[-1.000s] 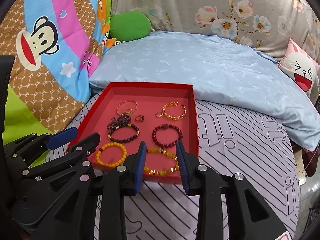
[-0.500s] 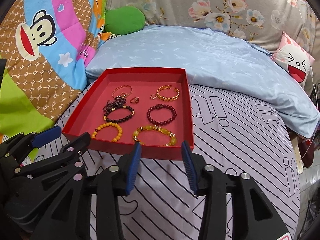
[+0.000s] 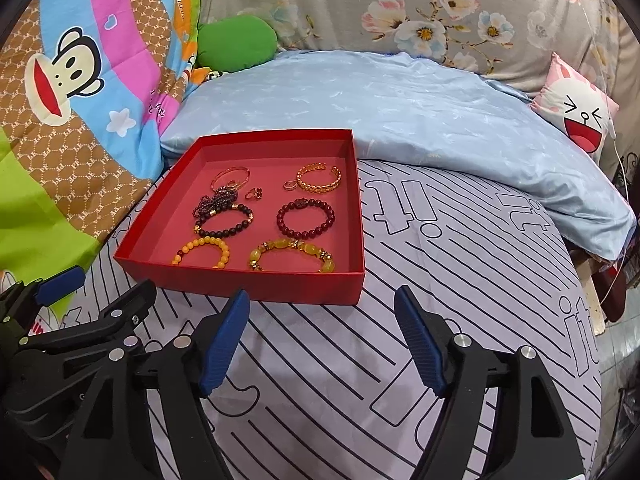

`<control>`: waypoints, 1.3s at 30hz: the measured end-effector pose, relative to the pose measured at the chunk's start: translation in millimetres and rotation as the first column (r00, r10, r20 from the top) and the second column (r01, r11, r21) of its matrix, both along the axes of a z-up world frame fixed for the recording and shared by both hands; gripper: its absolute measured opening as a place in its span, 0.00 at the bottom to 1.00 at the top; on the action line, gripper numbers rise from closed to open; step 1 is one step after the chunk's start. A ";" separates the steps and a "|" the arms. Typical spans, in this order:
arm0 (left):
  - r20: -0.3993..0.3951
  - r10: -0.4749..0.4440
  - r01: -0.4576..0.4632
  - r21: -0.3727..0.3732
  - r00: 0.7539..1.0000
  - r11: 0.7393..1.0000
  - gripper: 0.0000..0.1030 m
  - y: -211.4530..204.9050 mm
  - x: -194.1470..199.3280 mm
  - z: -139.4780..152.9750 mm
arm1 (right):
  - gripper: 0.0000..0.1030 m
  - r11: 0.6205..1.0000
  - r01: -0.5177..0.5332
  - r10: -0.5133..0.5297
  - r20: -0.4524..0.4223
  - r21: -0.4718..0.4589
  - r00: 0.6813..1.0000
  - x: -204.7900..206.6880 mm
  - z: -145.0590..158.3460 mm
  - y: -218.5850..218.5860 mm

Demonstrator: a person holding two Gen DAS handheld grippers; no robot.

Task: Organize jewelry

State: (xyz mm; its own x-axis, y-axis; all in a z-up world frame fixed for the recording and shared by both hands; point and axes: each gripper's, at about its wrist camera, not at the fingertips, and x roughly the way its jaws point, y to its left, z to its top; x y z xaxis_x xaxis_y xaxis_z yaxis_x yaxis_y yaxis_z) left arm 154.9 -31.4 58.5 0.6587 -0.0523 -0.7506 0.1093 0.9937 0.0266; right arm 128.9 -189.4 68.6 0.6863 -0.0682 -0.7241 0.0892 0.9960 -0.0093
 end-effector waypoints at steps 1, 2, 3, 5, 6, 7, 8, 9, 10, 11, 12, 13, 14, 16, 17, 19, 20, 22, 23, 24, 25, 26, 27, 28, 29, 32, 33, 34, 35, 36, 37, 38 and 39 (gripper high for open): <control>-0.004 0.001 -0.001 -0.002 1.000 1.000 0.81 0.9 -0.6 -0.1 | 0.71 1.000 -0.002 0.002 0.001 -0.001 1.000 -0.1 0.1 0.3; -0.004 0.002 -0.002 -0.002 1.000 1.000 0.81 1.1 -1.2 -0.1 | 0.71 1.000 -0.004 0.004 0.003 -0.002 1.000 -0.3 0.2 0.4; -0.004 0.003 -0.003 -0.001 1.000 1.000 0.81 1.2 -1.8 -0.1 | 0.72 1.000 -0.004 0.004 0.002 -0.003 1.000 -0.5 0.0 0.3; -0.004 0.004 -0.004 0.000 1.000 1.000 0.81 1.5 -3.7 -0.1 | 0.74 1.000 -0.001 0.001 0.000 -0.004 1.000 -1.3 -0.5 -0.4; -0.003 0.005 -0.005 0.000 1.000 1.000 0.81 1.3 -4.3 0.0 | 0.74 1.000 -0.001 0.001 0.002 -0.005 1.000 -1.8 -0.8 -0.7; -0.004 0.005 -0.005 0.001 1.000 1.000 0.81 1.4 -3.9 0.0 | 0.76 1.000 0.002 -0.002 -0.001 -0.006 1.000 -1.1 -1.1 -0.1; -0.006 0.007 -0.007 0.002 1.000 1.000 0.81 1.3 -4.8 -0.1 | 0.79 1.000 0.007 -0.007 -0.005 -0.007 1.000 -1.0 -1.7 -0.8; -0.007 0.010 -0.010 0.000 1.000 1.000 0.81 1.8 -5.4 -0.4 | 0.80 1.000 0.010 -0.010 -0.011 -0.004 1.000 -0.6 -2.5 -1.8; -0.009 0.010 -0.010 -0.002 1.000 1.000 0.81 2.2 -5.9 -0.7 | 0.82 1.000 0.008 -0.008 -0.014 0.001 1.000 -1.0 -3.0 -2.2; -0.011 0.011 -0.011 -0.004 1.000 1.000 0.81 2.1 -6.6 -1.0 | 0.82 1.000 0.007 -0.006 -0.015 0.003 1.000 -0.2 -3.7 -2.0; -0.011 0.011 -0.011 -0.003 1.000 1.000 0.81 2.1 -7.0 -1.2 | 0.82 1.000 0.006 -0.006 -0.014 0.002 1.000 -0.9 -4.1 -2.2; -0.009 0.012 -0.012 -0.001 1.000 1.000 0.81 2.0 -7.6 -1.2 | 0.82 1.000 0.007 -0.007 -0.011 0.000 1.000 -0.7 -3.7 -2.4; -0.009 0.012 -0.012 0.000 1.000 1.000 0.81 1.6 -8.3 -1.3 | 0.82 1.000 0.007 -0.007 -0.007 -0.004 1.000 -1.2 -3.9 -2.4; -0.011 0.011 -0.011 -0.001 1.000 1.000 0.81 1.4 -8.7 -1.7 | 0.82 1.000 0.010 -0.010 0.001 -0.010 1.000 -2.8 -4.0 -2.9; -0.011 0.010 -0.010 -0.003 1.000 1.000 0.81 1.6 -9.0 -1.7 | 0.83 1.000 0.011 -0.011 0.005 -0.012 1.000 -3.3 -4.1 -3.0; -0.009 0.011 -0.011 -0.002 1.000 1.000 0.82 2.3 -8.6 -1.5 | 0.84 1.000 0.017 -0.017 0.012 -0.016 1.000 -4.7 -3.9 -3.1; -0.006 0.013 -0.013 -0.001 1.000 1.000 0.82 2.7 -9.0 -1.2 | 0.87 1.000 0.020 -0.020 0.014 -0.015 1.000 -5.1 -3.8 -4.0; -0.004 0.021 -0.021 0.003 1.000 1.000 0.85 3.7 -9.0 -0.8 | 0.94 1.000 0.026 -0.026 0.016 -0.010 1.000 -5.9 -3.6 -6.1; -0.003 0.024 -0.024 0.003 1.000 1.000 0.86 4.4 -8.9 -0.5 | 0.94 1.000 0.028 -0.028 0.015 -0.005 0.999 -6.1 -3.8 -7.2; -0.003 0.026 -0.026 0.002 1.000 1.000 0.88 4.9 -8.9 -0.4 | 0.94 1.000 0.031 -0.031 0.014 -0.003 0.999 -6.3 -4.0 -7.8; -0.005 0.026 -0.026 0.000 1.000 1.000 0.88 5.0 -8.6 -0.4 | 0.94 0.999 0.034 -0.034 0.014 -0.003 0.999 -6.6 -4.0 -7.8; -0.005 0.027 -0.027 -0.001 1.000 1.000 0.88 5.0 -8.5 -0.4 | 0.94 0.999 0.036 -0.036 0.013 -0.005 0.999 -6.8 -4.3 -7.9; -0.003 0.027 -0.027 0.001 1.000 1.000 0.88 5.1 -8.5 -0.4 | 0.94 0.999 0.038 -0.038 0.014 -0.008 0.999 -7.1 -4.5 -8.1; -0.003 0.027 -0.027 0.002 1.000 1.000 0.88 5.1 -8.5 -0.3 | 0.94 0.999 0.040 -0.039 0.015 -0.009 0.999 -7.3 -4.4 -7.9; -0.002 0.025 -0.025 0.002 1.000 1.000 0.88 5.3 -8.5 -0.3 | 0.94 0.999 0.042 -0.042 0.018 -0.012 0.999 -7.9 -4.4 -7.9; -0.001 0.021 -0.021 0.006 1.000 1.000 0.89 5.3 -8.1 -0.8 | 0.94 0.999 0.039 -0.039 0.020 -0.019 0.999 -7.9 -4.7 -8.5; -0.001 0.021 -0.021 0.009 1.000 1.000 0.90 5.2 -8.0 -1.0 | 0.94 0.999 0.035 -0.035 0.021 -0.021 0.999 -7.9 -5.0 -8.8; 0.000 0.021 -0.021 0.013 1.000 1.000 0.90 4.9 -8.2 -1.1 | 0.94 0.999 0.035 -0.034 0.020 -0.021 0.999 -7.9 -5.2 -8.9; 0.002 0.022 -0.022 0.016 1.000 1.000 0.90 4.6 -8.5 -1.2 | 0.94 0.999 0.035 -0.035 0.018 -0.021 0.999 -7.7 -5.4 -9.0; 0.002 0.023 -0.023 0.016 1.000 1.000 0.91 4.1 -8.6 -1.2 | 0.94 0.999 0.037 -0.037 0.017 -0.019 0.999 -7.8 -5.6 -9.3; 0.001 0.024 -0.024 0.015 1.000 1.000 0.91 3.9 -9.0 -1.4 | 0.94 0.999 0.039 -0.039 0.016 -0.018 0.999 -8.0 -5.7 -9.5; -0.002 0.026 -0.026 0.012 1.000 1.000 0.91 4.1 -8.7 -1.6 | 0.94 0.999 0.040 -0.040 0.016 -0.015 0.999 -8.1 -5.8 -9.7; -0.002 0.026 -0.026 0.012 1.000 1.000 0.91 3.9 -8.6 -2.1 | 0.94 0.999 0.042 -0.041 0.015 -0.014 0.999 -8.1 -6.0 -9.7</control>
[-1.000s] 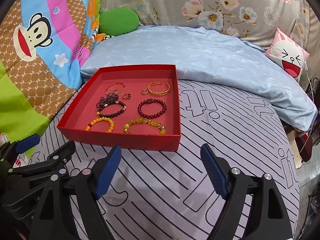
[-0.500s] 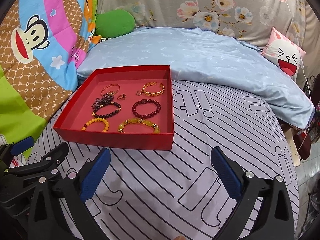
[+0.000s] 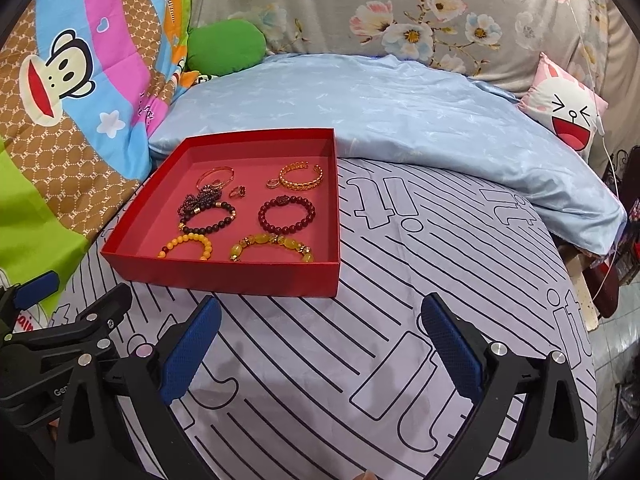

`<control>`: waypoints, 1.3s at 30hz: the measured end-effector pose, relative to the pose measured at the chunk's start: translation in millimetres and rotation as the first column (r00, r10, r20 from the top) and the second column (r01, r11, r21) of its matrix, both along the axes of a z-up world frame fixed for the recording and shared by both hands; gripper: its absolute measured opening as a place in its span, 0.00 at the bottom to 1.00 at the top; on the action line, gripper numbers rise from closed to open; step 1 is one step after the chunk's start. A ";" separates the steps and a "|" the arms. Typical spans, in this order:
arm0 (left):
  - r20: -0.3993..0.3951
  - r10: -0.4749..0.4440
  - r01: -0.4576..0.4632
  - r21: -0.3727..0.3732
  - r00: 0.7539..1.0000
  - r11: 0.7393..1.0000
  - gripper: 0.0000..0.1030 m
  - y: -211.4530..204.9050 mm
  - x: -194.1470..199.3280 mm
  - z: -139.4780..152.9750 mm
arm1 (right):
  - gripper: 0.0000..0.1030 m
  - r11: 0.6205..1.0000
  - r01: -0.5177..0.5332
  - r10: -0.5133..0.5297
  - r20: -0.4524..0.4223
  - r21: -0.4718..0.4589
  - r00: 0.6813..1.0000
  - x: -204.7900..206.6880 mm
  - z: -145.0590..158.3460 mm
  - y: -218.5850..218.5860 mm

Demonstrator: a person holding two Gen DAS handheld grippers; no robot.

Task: Organize jewelry

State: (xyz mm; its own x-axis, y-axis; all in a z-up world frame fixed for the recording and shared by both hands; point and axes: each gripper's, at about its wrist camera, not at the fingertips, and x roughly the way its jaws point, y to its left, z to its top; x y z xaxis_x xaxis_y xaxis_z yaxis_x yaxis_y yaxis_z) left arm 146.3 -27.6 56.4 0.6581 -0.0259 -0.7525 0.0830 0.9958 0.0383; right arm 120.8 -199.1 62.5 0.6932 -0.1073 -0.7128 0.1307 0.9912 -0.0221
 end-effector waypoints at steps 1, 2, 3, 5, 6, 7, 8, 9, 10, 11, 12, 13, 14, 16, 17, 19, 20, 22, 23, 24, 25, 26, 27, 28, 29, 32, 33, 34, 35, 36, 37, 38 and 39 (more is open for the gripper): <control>0.000 0.000 0.000 0.001 1.000 1.000 0.91 0.1 0.2 -0.2 | 0.94 1.000 0.001 -0.001 -0.001 -0.001 1.000 -0.1 -0.1 0.3; 0.001 0.000 0.000 0.002 1.000 1.000 0.91 0.0 0.3 -0.3 | 0.94 1.000 0.001 -0.001 -0.001 -0.002 1.000 -0.1 0.0 0.8; 0.001 0.001 -0.001 0.001 1.000 1.000 0.91 0.2 0.1 -0.1 | 0.94 1.000 0.000 0.000 0.000 -0.001 1.000 -0.2 0.0 0.8; 0.003 0.001 -0.001 0.003 1.000 1.000 0.91 0.4 0.3 -0.2 | 0.94 1.000 0.003 -0.003 0.000 -0.001 1.000 -0.3 0.0 1.0; 0.004 0.002 -0.002 0.003 1.000 1.000 0.91 1.2 0.5 -0.5 | 0.94 1.000 0.003 -0.003 0.000 0.001 1.000 -0.3 -0.1 1.0; 0.005 0.003 -0.003 0.004 1.000 1.000 0.91 1.3 0.7 -0.6 | 0.94 1.000 0.002 -0.002 -0.001 0.002 1.000 -0.2 -0.1 0.7; 0.003 0.006 -0.006 0.005 1.000 1.000 0.91 1.7 0.9 -1.1 | 0.94 1.000 0.002 -0.002 -0.002 0.003 1.000 -0.2 -0.2 0.8; 0.003 0.008 -0.008 0.005 1.000 1.000 0.91 1.9 0.3 -1.2 | 0.94 1.000 0.000 0.000 -0.003 0.004 1.000 -0.2 -0.2 0.9; 0.003 0.010 -0.010 0.005 1.000 1.000 0.91 2.3 0.2 -1.5 | 0.94 1.000 0.000 0.000 -0.004 0.005 1.000 -0.1 -0.4 1.2; 0.003 0.012 -0.012 0.005 1.000 1.000 0.91 2.9 0.2 -1.7 | 0.94 1.000 -0.001 0.001 -0.005 0.005 1.000 -0.2 -0.5 1.5; 0.003 0.014 -0.014 0.003 1.000 1.000 0.91 3.6 0.1 -2.0 | 0.94 1.000 -0.003 0.003 -0.006 0.003 1.000 -0.2 -0.4 1.8; 0.003 0.016 -0.016 0.002 1.000 1.000 0.91 3.9 0.1 -2.2 | 0.94 1.000 -0.003 0.003 -0.007 0.002 1.000 -0.6 -0.6 2.5; 0.003 0.018 -0.018 -0.001 1.000 1.000 0.91 4.5 0.2 -2.3 | 0.94 1.000 -0.004 0.004 -0.007 0.000 1.000 -1.4 -0.6 3.0; 0.003 0.021 -0.021 -0.003 1.000 1.000 0.91 4.8 0.0 -2.2 | 0.94 1.000 -0.004 0.004 -0.006 0.000 1.000 -1.9 -1.5 3.9; 0.004 0.021 -0.021 -0.003 1.000 1.000 0.91 4.9 0.0 -2.2 | 0.94 1.000 -0.004 0.004 -0.007 0.001 1.000 -2.0 -1.6 4.0; 0.006 0.023 -0.023 -0.002 1.000 1.000 0.91 4.4 -0.5 -2.3 | 0.94 1.000 -0.004 0.004 -0.009 0.002 1.000 -1.7 -1.7 4.6; 0.005 0.024 -0.024 -0.003 1.000 1.000 0.91 4.7 -0.4 -2.5 | 0.94 1.000 -0.004 0.004 -0.010 0.003 1.000 -1.9 -1.7 4.9; 0.005 0.026 -0.026 -0.002 1.000 1.000 0.91 4.3 -0.9 -2.7 | 0.94 1.000 -0.006 0.006 -0.012 0.001 1.000 -2.5 -2.0 6.6; 0.005 0.029 -0.029 -0.002 1.000 1.000 0.91 4.7 -0.7 -2.9 | 0.94 1.000 -0.007 0.007 -0.012 -0.002 1.000 -2.7 -2.1 7.4; 0.004 0.032 -0.032 -0.003 0.999 0.999 0.91 5.1 -0.4 -3.1 | 0.94 1.000 -0.008 0.008 -0.012 -0.003 1.000 -2.9 -2.3 8.2; 0.003 0.033 -0.033 -0.004 0.999 0.999 0.91 5.6 -0.1 -3.5 | 0.94 1.000 -0.009 0.009 -0.012 -0.003 1.000 -3.1 -2.6 8.4; 0.002 0.035 -0.035 -0.006 0.999 0.999 0.91 6.1 0.1 -3.8 | 0.94 1.000 -0.008 0.008 -0.013 -0.002 1.000 -2.8 -3.0 8.5; 0.002 0.036 -0.036 -0.006 0.999 0.999 0.91 6.1 -0.4 -4.1 | 0.94 1.000 -0.009 0.009 -0.015 0.000 1.000 -2.8 -3.3 9.0; 0.003 0.038 -0.038 -0.005 0.999 0.999 0.91 6.2 -0.7 -4.1 | 0.94 1.000 -0.009 0.009 -0.016 -0.001 1.000 -2.8 -3.5 9.1; 0.004 0.040 -0.040 -0.005 0.999 0.999 0.91 6.5 -0.9 -4.1 | 0.94 1.000 -0.009 0.009 -0.015 -0.002 1.000 -3.4 -3.7 9.3; 0.003 0.041 -0.041 -0.003 0.999 0.999 0.91 6.8 -0.5 -4.8 | 0.94 1.000 -0.009 0.009 -0.017 -0.004 1.000 -2.7 -3.8 9.4; 0.002 0.042 -0.042 -0.003 0.999 0.999 0.91 6.8 -0.3 -4.9 | 0.94 1.000 -0.009 0.009 -0.017 -0.003 1.000 -2.4 -3.9 9.6; 0.003 0.042 -0.042 -0.002 0.999 0.999 0.91 6.8 -0.3 -4.9 | 0.94 1.000 -0.009 0.009 -0.017 -0.003 1.000 -2.4 -4.0 9.7; 0.004 0.042 -0.042 0.000 0.999 0.999 0.91 6.7 -0.1 -5.0 | 0.94 1.000 -0.008 0.008 -0.018 -0.003 1.000 -2.4 -4.2 9.9; 0.003 0.042 -0.042 0.000 0.999 0.999 0.91 6.8 -0.1 -5.1 | 0.94 1.000 -0.008 0.008 -0.018 -0.004 1.000 -2.3 -4.2 10.0; 0.002 0.042 -0.042 0.001 0.999 0.999 0.91 6.9 -0.1 -5.2 | 0.94 1.000 -0.009 0.009 -0.018 -0.004 1.000 -2.4 -4.2 10.0; 0.002 0.042 -0.042 0.001 0.999 0.999 0.91 6.9 -0.3 -5.2 | 0.94 1.000 -0.009 0.009 -0.018 -0.003 1.000 -2.4 -4.2 9.9; 0.003 0.042 -0.042 0.000 0.999 0.999 0.91 6.8 -0.3 -5.0 | 0.94 1.000 -0.009 0.009 -0.020 -0.002 1.000 -2.3 -4.2 9.9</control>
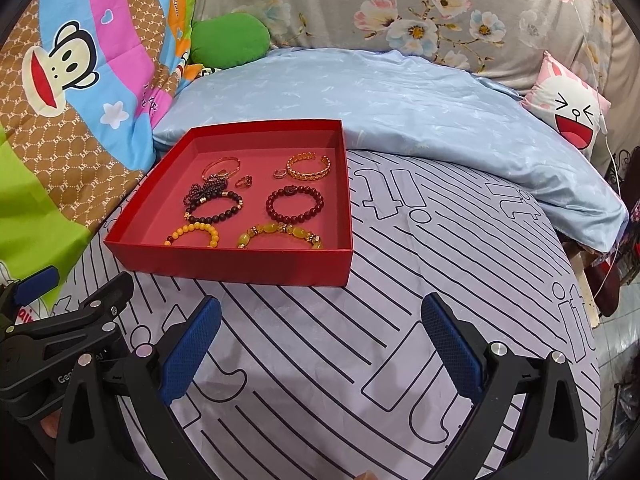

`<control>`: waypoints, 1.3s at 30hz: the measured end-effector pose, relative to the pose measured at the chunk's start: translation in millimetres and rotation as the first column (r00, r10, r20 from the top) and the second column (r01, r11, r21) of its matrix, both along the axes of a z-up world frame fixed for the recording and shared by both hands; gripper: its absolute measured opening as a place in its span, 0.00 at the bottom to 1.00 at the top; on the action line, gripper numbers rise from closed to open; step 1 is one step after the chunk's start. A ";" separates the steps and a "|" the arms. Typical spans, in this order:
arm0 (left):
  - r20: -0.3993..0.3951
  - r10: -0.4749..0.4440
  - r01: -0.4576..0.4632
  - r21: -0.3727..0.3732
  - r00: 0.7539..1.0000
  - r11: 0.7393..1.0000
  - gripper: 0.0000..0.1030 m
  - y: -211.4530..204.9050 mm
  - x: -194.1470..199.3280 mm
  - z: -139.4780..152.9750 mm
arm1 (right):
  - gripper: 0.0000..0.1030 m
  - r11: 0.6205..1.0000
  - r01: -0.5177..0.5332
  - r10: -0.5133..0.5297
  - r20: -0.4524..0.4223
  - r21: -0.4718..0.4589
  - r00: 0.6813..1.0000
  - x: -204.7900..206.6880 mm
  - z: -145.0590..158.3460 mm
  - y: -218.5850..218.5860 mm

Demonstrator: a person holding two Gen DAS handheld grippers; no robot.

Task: Organize jewelry

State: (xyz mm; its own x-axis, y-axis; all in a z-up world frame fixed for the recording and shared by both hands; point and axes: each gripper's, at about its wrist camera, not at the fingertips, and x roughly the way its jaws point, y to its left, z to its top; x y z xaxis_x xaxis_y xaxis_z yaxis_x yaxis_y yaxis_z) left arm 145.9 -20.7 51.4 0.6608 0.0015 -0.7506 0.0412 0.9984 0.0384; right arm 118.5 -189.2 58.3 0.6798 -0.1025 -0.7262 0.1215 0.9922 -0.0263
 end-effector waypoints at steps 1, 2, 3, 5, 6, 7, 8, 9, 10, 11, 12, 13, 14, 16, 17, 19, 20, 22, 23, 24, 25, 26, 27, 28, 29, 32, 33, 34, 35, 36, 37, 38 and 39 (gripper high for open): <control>-0.001 0.000 0.000 -0.001 1.000 1.000 0.91 0.0 0.0 0.1 | 0.94 1.000 0.000 0.000 0.000 0.000 1.000 -0.1 -0.4 -0.3; -0.001 0.000 0.000 0.000 1.000 1.000 0.91 0.1 0.1 -0.1 | 0.94 1.000 0.000 0.000 -0.001 0.000 1.000 0.0 -0.6 -0.1; 0.000 0.000 0.000 0.001 1.000 1.000 0.91 -0.2 -0.1 0.0 | 0.94 1.000 0.000 0.000 -0.001 -0.001 1.000 -0.1 -0.8 0.0; -0.001 0.001 -0.001 0.000 1.000 1.000 0.91 0.1 0.1 0.0 | 0.94 1.000 0.000 0.000 0.000 -0.001 1.000 0.0 -0.6 -0.2; -0.001 0.000 0.000 0.000 1.000 1.000 0.91 -0.1 0.2 0.1 | 0.94 1.000 0.000 0.000 -0.001 0.000 1.000 0.0 -1.2 -0.4; -0.001 0.000 0.000 0.000 1.000 1.000 0.91 -0.2 0.0 0.3 | 0.94 1.000 0.000 0.000 0.000 -0.001 1.000 0.0 -1.6 -0.4; -0.001 0.000 0.000 0.000 1.000 1.000 0.91 -0.1 0.2 0.1 | 0.94 1.000 0.000 0.000 0.001 -0.002 1.000 -0.1 -1.4 -0.3; 0.000 0.000 0.000 0.000 1.000 1.000 0.91 -0.2 0.0 0.4 | 0.94 1.000 0.000 0.000 0.000 -0.002 1.000 0.0 -1.1 -0.3; 0.000 0.001 -0.001 0.000 1.000 1.000 0.91 -0.2 0.0 0.3 | 0.94 1.000 0.001 -0.001 0.000 -0.002 1.000 0.0 -1.2 -0.3; 0.001 0.001 -0.001 -0.001 1.000 1.000 0.91 0.0 0.1 0.3 | 0.94 1.000 0.001 -0.001 0.001 -0.001 1.000 0.0 -1.4 -0.5; 0.000 0.000 0.000 -0.001 1.000 1.000 0.91 -0.3 0.1 0.6 | 0.94 1.000 0.000 0.000 0.000 0.000 1.000 0.1 -1.3 -0.4; 0.000 0.000 0.000 0.000 1.000 1.000 0.91 -0.4 0.2 0.6 | 0.94 1.000 0.000 0.000 0.000 0.000 1.000 0.1 -1.3 -0.3; 0.000 0.000 0.000 0.002 1.000 1.000 0.91 -0.3 0.2 0.3 | 0.94 1.000 0.000 0.000 -0.001 -0.001 1.000 0.2 -1.6 -0.4; -0.001 0.000 0.000 0.000 1.000 1.000 0.91 0.0 0.2 0.4 | 0.94 1.000 0.000 0.000 -0.001 -0.001 1.000 0.1 -1.4 -0.3; -0.001 0.000 0.000 0.000 1.000 1.000 0.91 0.0 0.2 0.5 | 0.94 1.000 0.000 0.000 -0.001 -0.002 1.000 0.1 -1.5 -0.2; 0.000 0.000 0.000 0.001 1.000 1.000 0.91 -0.1 0.3 0.7 | 0.94 1.000 0.000 0.000 0.000 -0.002 1.000 0.1 -1.4 -0.2; 0.000 0.000 0.000 0.001 1.000 1.000 0.91 0.0 0.3 0.7 | 0.94 1.000 0.001 -0.001 0.000 -0.002 1.000 0.1 -1.5 -0.3; 0.000 0.000 0.000 0.002 1.000 1.000 0.91 0.1 0.4 0.8 | 0.94 1.000 0.001 -0.001 0.000 -0.001 1.000 0.1 -1.3 -0.3; -0.001 0.000 0.000 0.000 1.000 1.000 0.91 0.0 0.4 0.9 | 0.94 1.000 0.001 -0.001 0.000 -0.001 1.000 0.1 -1.4 -0.4; -0.001 -0.001 0.001 0.000 1.000 1.000 0.91 -0.2 0.4 1.0 | 0.94 1.000 0.001 -0.001 0.000 -0.001 1.000 0.0 -1.5 -0.4; 0.001 -0.001 0.001 0.001 1.000 1.000 0.91 -0.7 0.2 1.2 | 0.94 1.000 0.000 0.000 0.001 -0.001 1.000 0.1 -1.2 -0.3; 0.004 -0.002 0.002 0.004 1.000 1.000 0.91 -1.1 0.0 1.5 | 0.94 1.000 0.000 0.000 0.000 0.000 1.000 0.1 -1.4 -0.5; 0.007 -0.003 0.002 0.007 1.000 1.000 0.91 -0.8 0.0 1.8 | 0.94 1.000 0.000 0.000 0.000 -0.001 1.000 0.1 -1.2 -0.3; 0.009 -0.003 0.003 0.009 1.000 1.000 0.91 0.3 0.1 1.8 | 0.94 1.000 0.001 -0.001 0.000 0.000 1.000 0.2 -1.7 -0.3; 0.010 -0.004 0.004 0.011 1.000 1.000 0.91 0.7 0.0 1.8 | 0.94 1.000 0.000 0.000 -0.001 -0.001 1.000 0.2 -1.2 -0.4; 0.010 -0.005 0.004 0.010 1.000 1.000 0.91 0.6 0.3 2.6 | 0.94 1.000 0.000 0.000 0.000 -0.001 1.000 0.0 -1.2 -0.2; 0.008 -0.005 0.005 0.008 1.000 1.000 0.91 1.2 0.4 2.8 | 0.94 1.000 0.001 -0.001 0.001 -0.002 1.000 0.2 -1.4 -0.2; 0.006 -0.004 0.004 0.008 1.000 1.000 0.91 1.4 0.2 3.2 | 0.94 1.000 0.000 0.000 -0.001 -0.001 1.000 0.3 -1.2 -0.2; 0.009 0.003 -0.003 0.011 1.000 1.000 0.91 2.5 -0.5 3.3 | 0.94 1.000 -0.001 0.001 -0.002 0.000 1.000 0.3 -1.2 -0.1; 0.013 0.006 -0.006 0.014 1.000 1.000 0.91 2.2 -0.4 3.7 | 0.94 1.000 0.000 0.000 -0.002 0.000 1.000 0.3 -1.7 0.0; 0.015 0.006 -0.006 0.016 1.000 1.000 0.91 2.7 -0.4 3.8 | 0.94 1.000 0.000 0.000 -0.002 -0.001 1.000 -0.1 -2.2 -1.2; 0.012 0.003 -0.004 0.015 1.000 1.000 0.91 3.4 -0.1 3.5 | 0.94 1.000 0.000 0.000 -0.002 0.000 1.000 -0.2 -1.9 -1.4; 0.009 0.001 -0.001 0.015 1.000 1.000 0.91 2.3 0.7 3.3 | 0.94 1.000 0.000 0.000 -0.003 0.000 1.000 -0.1 -2.0 -1.4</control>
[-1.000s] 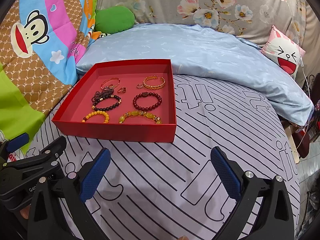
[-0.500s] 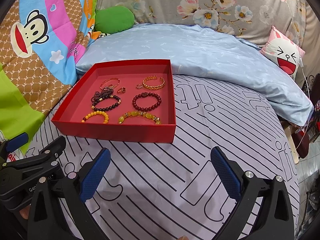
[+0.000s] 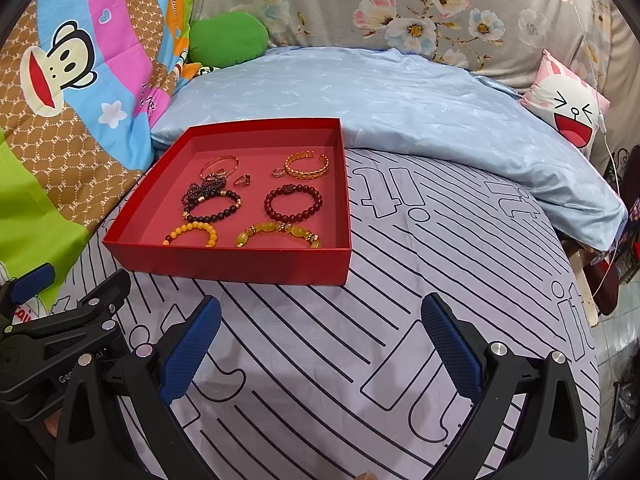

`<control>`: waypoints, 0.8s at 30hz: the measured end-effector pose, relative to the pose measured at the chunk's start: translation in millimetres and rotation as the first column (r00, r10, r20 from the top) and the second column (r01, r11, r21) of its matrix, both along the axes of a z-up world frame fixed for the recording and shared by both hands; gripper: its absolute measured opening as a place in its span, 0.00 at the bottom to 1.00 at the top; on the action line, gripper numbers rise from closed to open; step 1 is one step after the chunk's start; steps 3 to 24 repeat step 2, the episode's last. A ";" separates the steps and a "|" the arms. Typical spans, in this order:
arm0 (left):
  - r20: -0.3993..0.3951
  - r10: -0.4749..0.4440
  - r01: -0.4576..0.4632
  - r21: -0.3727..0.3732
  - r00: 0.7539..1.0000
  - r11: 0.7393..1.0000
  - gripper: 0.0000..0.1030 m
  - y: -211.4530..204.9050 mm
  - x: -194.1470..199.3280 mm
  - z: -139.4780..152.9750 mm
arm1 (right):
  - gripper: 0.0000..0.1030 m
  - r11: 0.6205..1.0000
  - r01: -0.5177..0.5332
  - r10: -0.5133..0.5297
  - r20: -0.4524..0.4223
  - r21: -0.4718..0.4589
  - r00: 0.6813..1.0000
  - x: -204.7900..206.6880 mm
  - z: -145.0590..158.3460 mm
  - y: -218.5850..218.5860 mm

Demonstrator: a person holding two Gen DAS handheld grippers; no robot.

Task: Organize jewelry

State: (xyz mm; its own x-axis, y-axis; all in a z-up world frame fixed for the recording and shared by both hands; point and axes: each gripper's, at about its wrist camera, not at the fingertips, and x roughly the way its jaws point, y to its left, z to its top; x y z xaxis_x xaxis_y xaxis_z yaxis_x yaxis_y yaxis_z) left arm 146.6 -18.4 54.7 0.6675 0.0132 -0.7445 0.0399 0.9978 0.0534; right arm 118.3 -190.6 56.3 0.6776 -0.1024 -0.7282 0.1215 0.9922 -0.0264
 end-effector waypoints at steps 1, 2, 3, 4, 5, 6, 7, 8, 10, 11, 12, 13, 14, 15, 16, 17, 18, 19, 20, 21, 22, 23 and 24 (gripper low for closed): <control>-0.003 -0.002 0.002 -0.002 1.000 1.000 0.91 0.3 0.4 -0.5 | 0.94 1.000 0.000 0.000 -0.001 0.001 1.000 -0.4 -0.4 -0.8; -0.004 -0.003 0.003 -0.002 1.000 1.000 0.90 -0.4 0.5 -0.8 | 0.94 1.000 0.000 0.000 -0.003 0.002 1.000 -0.8 -0.9 -1.5; -0.004 -0.003 0.003 -0.002 1.000 1.000 0.90 -0.4 0.5 -0.8 | 0.94 1.000 0.000 0.000 -0.003 0.002 1.000 -0.8 -0.9 -1.5; -0.004 -0.003 0.003 -0.002 1.000 1.000 0.90 -0.4 0.5 -0.8 | 0.94 1.000 0.000 0.000 -0.003 0.002 1.000 -0.8 -0.9 -1.5; -0.004 -0.003 0.003 -0.002 1.000 1.000 0.90 -0.4 0.5 -0.8 | 0.94 1.000 0.000 0.000 -0.003 0.002 1.000 -0.8 -0.9 -1.5; -0.004 -0.003 0.003 -0.002 1.000 1.000 0.90 -0.4 0.5 -0.8 | 0.94 1.000 0.000 0.000 -0.003 0.002 1.000 -0.8 -0.9 -1.5; -0.004 -0.003 0.003 -0.002 1.000 1.000 0.90 -0.4 0.5 -0.8 | 0.94 1.000 0.000 0.000 -0.003 0.002 1.000 -0.8 -0.9 -1.5; -0.004 -0.003 0.003 -0.002 1.000 1.000 0.90 -0.4 0.5 -0.8 | 0.94 1.000 0.000 0.000 -0.003 0.002 1.000 -0.8 -0.9 -1.5; -0.004 -0.003 0.003 -0.002 1.000 1.000 0.90 -0.4 0.5 -0.8 | 0.94 1.000 0.000 0.000 -0.003 0.002 1.000 -0.8 -0.9 -1.5; -0.004 -0.003 0.003 -0.002 1.000 1.000 0.90 -0.4 0.5 -0.8 | 0.94 1.000 0.000 0.000 -0.003 0.002 1.000 -0.8 -0.9 -1.5; -0.004 -0.003 0.003 -0.002 1.000 1.000 0.90 -0.4 0.5 -0.8 | 0.94 1.000 0.000 0.000 -0.003 0.002 1.000 -0.8 -0.9 -1.5; -0.004 -0.003 0.003 -0.002 1.000 1.000 0.90 -0.4 0.5 -0.8 | 0.94 1.000 0.000 0.000 -0.003 0.002 1.000 -0.8 -0.9 -1.5; -0.004 -0.003 0.003 -0.002 1.000 1.000 0.90 -0.4 0.5 -0.8 | 0.94 1.000 0.000 0.000 -0.003 0.002 1.000 -0.8 -0.9 -1.5; -0.004 -0.003 0.003 -0.002 1.000 1.000 0.90 -0.4 0.5 -0.8 | 0.94 1.000 0.000 0.000 -0.003 0.002 1.000 -0.8 -0.9 -1.5; -0.004 -0.003 0.003 -0.002 1.000 1.000 0.90 -0.4 0.5 -0.8 | 0.94 1.000 0.000 0.000 -0.003 0.002 1.000 -0.8 -0.9 -1.5; -0.004 -0.003 0.003 -0.002 1.000 1.000 0.90 -0.4 0.5 -0.8 | 0.94 1.000 0.000 0.000 -0.003 0.002 1.000 -0.8 -0.9 -1.5; -0.004 -0.003 0.003 -0.002 1.000 1.000 0.90 -0.4 0.5 -0.8 | 0.94 1.000 0.000 0.000 -0.003 0.002 1.000 -0.8 -0.9 -1.5; -0.004 -0.003 0.003 -0.002 1.000 1.000 0.90 -0.4 0.5 -0.8 | 0.94 1.000 0.000 0.000 -0.003 0.002 1.000 -0.8 -0.9 -1.5; -0.004 -0.003 0.003 -0.002 1.000 1.000 0.90 -0.4 0.5 -0.8 | 0.94 1.000 0.000 0.000 -0.003 0.002 1.000 -0.8 -0.9 -1.5; -0.004 -0.003 0.003 -0.002 1.000 1.000 0.90 -0.4 0.5 -0.8 | 0.94 1.000 0.000 0.000 -0.003 0.002 1.000 -0.8 -0.9 -1.5; -0.004 -0.003 0.003 -0.002 1.000 1.000 0.90 -0.4 0.5 -0.8 | 0.94 1.000 0.000 0.000 -0.003 0.002 1.000 -0.8 -0.9 -1.5; -0.004 -0.003 0.003 -0.002 1.000 1.000 0.90 -0.4 0.5 -0.8 | 0.94 1.000 0.000 0.000 -0.003 0.002 1.000 -0.8 -0.9 -1.5; -0.004 -0.003 0.003 -0.002 1.000 1.000 0.90 -0.4 0.5 -0.8 | 0.94 1.000 0.000 0.000 -0.003 0.002 1.000 -0.8 -0.9 -1.5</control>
